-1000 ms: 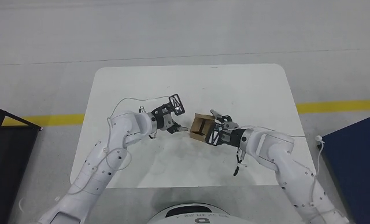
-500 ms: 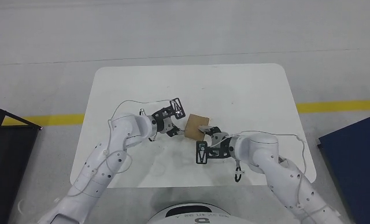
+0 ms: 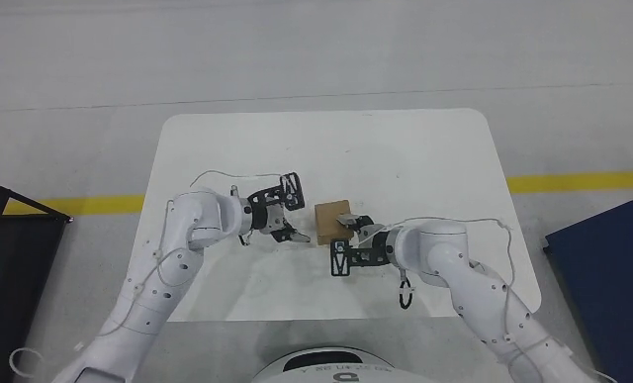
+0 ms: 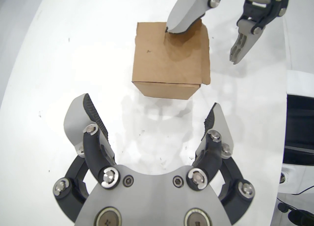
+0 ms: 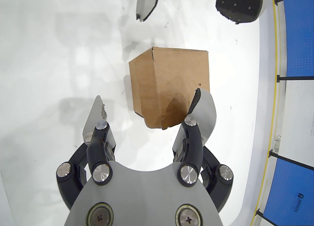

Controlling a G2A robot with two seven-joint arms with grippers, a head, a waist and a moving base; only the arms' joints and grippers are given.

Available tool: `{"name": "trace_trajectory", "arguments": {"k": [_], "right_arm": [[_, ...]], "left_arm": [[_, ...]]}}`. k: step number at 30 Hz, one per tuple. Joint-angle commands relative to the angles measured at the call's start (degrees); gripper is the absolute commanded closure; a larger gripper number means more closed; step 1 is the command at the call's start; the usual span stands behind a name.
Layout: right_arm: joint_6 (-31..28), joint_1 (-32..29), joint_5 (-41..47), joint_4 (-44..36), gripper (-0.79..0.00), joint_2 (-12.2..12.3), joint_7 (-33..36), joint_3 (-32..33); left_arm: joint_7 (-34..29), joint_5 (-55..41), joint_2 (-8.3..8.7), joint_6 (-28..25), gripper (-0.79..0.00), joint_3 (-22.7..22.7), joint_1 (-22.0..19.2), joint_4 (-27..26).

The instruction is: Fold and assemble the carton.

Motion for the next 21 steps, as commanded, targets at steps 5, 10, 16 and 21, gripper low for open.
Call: {"name": "trace_trajectory", "arguments": {"k": [5,10,16,21], "right_arm": [[-0.56,-0.46,-0.08,-0.60,-0.582,0.37,-1.45,0.65],[-0.88,-0.60,-0.59,-0.67,-0.551,0.62,-2.44,0.69],[-1.56,-0.52,-0.38,-0.95,-0.563,0.86,-3.91,0.74],[0.06,-2.49,2.38,-1.07,-0.613,1.58,-13.52,4.85]], "left_arm": [[7.23,0.93,-0.31,13.13,-0.785,-1.65,1.08,-1.51],[8.41,3.28,-1.59,16.49,-0.785,4.82,-2.61,2.36],[6.72,4.52,-3.43,18.22,-0.785,12.18,-8.22,7.99],[6.25,4.16,-4.24,18.41,-0.785,14.75,-10.36,10.53]]}}
